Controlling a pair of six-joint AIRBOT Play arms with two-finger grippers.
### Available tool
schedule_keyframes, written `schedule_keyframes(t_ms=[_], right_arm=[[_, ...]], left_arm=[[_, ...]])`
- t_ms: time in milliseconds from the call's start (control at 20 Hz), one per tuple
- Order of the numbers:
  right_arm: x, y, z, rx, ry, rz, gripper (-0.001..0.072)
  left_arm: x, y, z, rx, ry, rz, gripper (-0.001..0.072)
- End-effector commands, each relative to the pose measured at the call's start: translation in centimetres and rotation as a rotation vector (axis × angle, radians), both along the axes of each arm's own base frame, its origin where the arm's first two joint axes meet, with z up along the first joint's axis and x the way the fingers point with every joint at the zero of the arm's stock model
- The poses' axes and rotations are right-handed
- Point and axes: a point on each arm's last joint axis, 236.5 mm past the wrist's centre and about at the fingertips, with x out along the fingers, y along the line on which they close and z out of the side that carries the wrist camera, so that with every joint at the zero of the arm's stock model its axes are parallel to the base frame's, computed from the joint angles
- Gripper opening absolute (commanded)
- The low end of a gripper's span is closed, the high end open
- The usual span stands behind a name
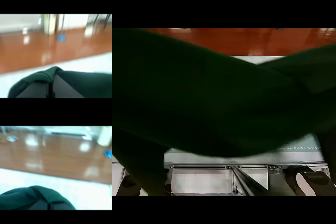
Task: Fold the shirts.
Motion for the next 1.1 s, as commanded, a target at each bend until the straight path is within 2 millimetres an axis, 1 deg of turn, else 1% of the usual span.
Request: schedule_keyframes(t_ms=[0,100,200,250,300,350,400,450,550,600,650,700,750,850,900,950,1000,1050], right_arm=[[0.6,-2.0,-5.5,0.006,0.171,-0.093,0.0021],[3.1,-2.1,-10.2,0.006,0.298,-0.094,0.0021],[6.7,-2.0,-15.4,0.015,0.400,-0.090,0.0021],[8.8,-2.0,-18.4,0.017,0.454,-0.090,0.0021],[10.9,-1.8,-21.0,0.025,0.500,-0.080,0.0021],[13.3,-1.5,-23.4,0.029,0.535,-0.066,0.0021],[15.8,-1.2,-25.3,0.045,0.565,-0.055,0.0021],[18.6,-0.7,-27.1,0.071,0.586,-0.041,0.0021],[23.9,0.3,-30.5,0.137,0.612,-0.025,0.0022],[26.3,0.8,-32.3,0.168,0.636,-0.015,0.0021],[28.0,1.3,-34.0,0.192,0.667,-0.006,0.0022],[29.5,1.9,-35.8,0.224,0.703,0.004,0.0022],[30.6,2.5,-37.4,0.261,0.734,0.013,0.0022],[32.0,3.7,-40.0,0.338,0.783,0.025,0.0023],[32.4,4.3,-41.0,0.379,0.797,0.028,0.0039],[32.6,4.7,-41.5,0.403,0.810,0.030,0.0206],[32.6,4.9,-41.7,0.416,0.816,0.035,0.0430],[32.3,4.5,-41.3,0.415,0.828,0.047,0.0417]], left_arm=[[0.3,1.4,-10.0,0.010,0.295,0.035,0.0021],[2.2,1.4,-16.9,-0.054,0.479,0.014,0.0022],[4.8,2.0,-23.8,-0.136,0.606,0.041,0.0022],[6.3,2.4,-26.8,-0.186,0.637,0.067,0.0022],[8.1,3.0,-29.6,-0.243,0.645,0.110,0.0022],[10.1,3.8,-32.1,-0.299,0.639,0.158,0.0022],[11.9,4.2,-33.8,-0.330,0.626,0.185,0.0021],[13.6,4.2,-35.5,-0.351,0.627,0.196,0.0022],[16.9,3.6,-38.1,-0.370,0.649,0.200,0.0022],[18.8,3.2,-39.5,-0.370,0.663,0.209,0.0022],[20.5,2.9,-40.7,-0.364,0.678,0.216,0.0022],[22.1,2.5,-42.0,-0.358,0.704,0.216,0.0021],[23.6,2.0,-43.2,-0.353,0.738,0.206,0.0022],[25.2,0.3,-45.2,-0.349,0.819,0.159,0.0022],[25.4,-0.7,-46.0,-0.335,0.861,0.118,0.0022],[25.4,-1.6,-46.4,-0.326,0.906,0.074,0.0025],[25.3,-2.2,-46.2,-0.326,0.942,0.038,0.0106],[25.2,-2.2,-45.5,-0.316,0.969,0.003,0.0387]])
